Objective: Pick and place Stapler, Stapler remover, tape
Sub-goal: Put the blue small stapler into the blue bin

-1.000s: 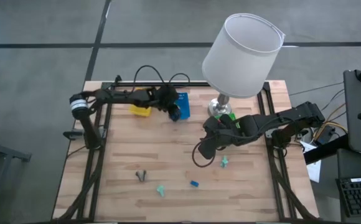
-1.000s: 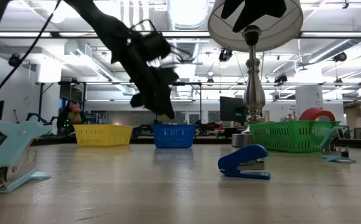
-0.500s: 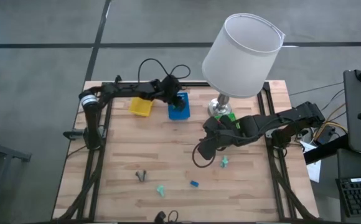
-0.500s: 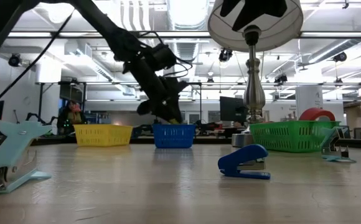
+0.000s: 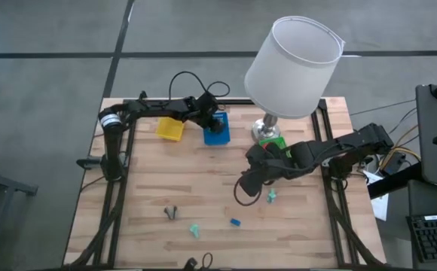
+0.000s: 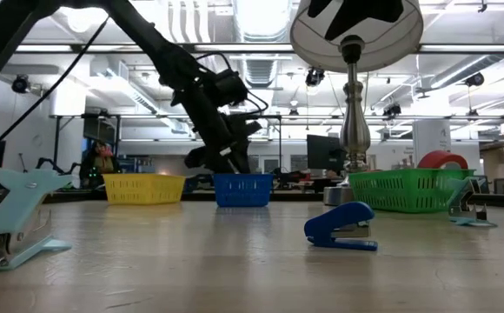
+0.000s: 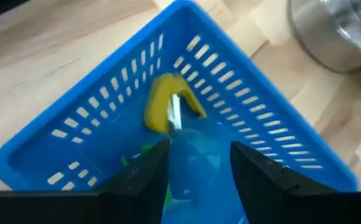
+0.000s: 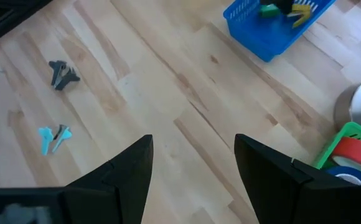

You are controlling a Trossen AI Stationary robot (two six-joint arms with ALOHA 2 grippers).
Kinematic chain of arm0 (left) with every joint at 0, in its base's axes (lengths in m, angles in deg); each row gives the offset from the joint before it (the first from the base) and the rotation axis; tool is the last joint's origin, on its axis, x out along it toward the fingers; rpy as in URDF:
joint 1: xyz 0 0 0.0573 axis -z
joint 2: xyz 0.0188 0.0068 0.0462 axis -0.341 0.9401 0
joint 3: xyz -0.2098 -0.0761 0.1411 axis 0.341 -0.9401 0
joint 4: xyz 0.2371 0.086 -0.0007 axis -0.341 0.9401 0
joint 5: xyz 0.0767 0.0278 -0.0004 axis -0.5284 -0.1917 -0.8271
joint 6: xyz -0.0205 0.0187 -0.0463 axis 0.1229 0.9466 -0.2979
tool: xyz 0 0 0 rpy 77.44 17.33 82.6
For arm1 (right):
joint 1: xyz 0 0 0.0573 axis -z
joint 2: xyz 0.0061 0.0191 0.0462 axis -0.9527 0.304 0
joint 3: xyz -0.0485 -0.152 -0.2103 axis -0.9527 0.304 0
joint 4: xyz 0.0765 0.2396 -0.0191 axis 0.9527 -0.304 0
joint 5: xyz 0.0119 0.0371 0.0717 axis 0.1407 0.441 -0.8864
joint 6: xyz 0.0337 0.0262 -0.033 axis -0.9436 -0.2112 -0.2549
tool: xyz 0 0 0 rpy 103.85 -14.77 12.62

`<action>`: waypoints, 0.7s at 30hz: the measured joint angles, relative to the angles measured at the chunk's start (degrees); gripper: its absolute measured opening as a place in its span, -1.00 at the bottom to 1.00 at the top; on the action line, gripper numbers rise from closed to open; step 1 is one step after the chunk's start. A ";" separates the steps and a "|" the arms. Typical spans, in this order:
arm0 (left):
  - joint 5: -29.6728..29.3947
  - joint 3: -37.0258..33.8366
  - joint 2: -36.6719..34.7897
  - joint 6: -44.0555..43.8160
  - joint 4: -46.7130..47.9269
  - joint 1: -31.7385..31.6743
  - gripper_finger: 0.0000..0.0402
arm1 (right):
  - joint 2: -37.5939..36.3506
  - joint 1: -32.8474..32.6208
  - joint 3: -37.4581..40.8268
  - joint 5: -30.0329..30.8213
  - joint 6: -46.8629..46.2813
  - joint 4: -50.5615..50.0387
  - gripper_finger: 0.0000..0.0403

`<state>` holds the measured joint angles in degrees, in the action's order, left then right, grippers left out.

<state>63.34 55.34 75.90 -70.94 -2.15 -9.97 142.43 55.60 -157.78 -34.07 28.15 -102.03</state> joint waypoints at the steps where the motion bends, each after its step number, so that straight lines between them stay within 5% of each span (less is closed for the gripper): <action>1: 0.30 0.00 -0.55 -0.01 -0.12 0.00 -0.14 | 0.00 -0.34 0.14 -0.29 0.08 -0.02 0.09; 11: 10.43 0.02 -12.07 1.37 8.79 3.42 -0.16 | 0.00 -1.67 4.57 -2.83 -1.30 0.17 0.09; 21: 1.56 -4.91 -30.03 -7.93 8.89 11.96 -0.16 | 0.00 -1.38 9.84 -7.17 2.74 5.22 0.09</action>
<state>64.90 50.43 45.88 -78.86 6.74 1.99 142.43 54.22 -147.93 -41.24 30.89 -96.81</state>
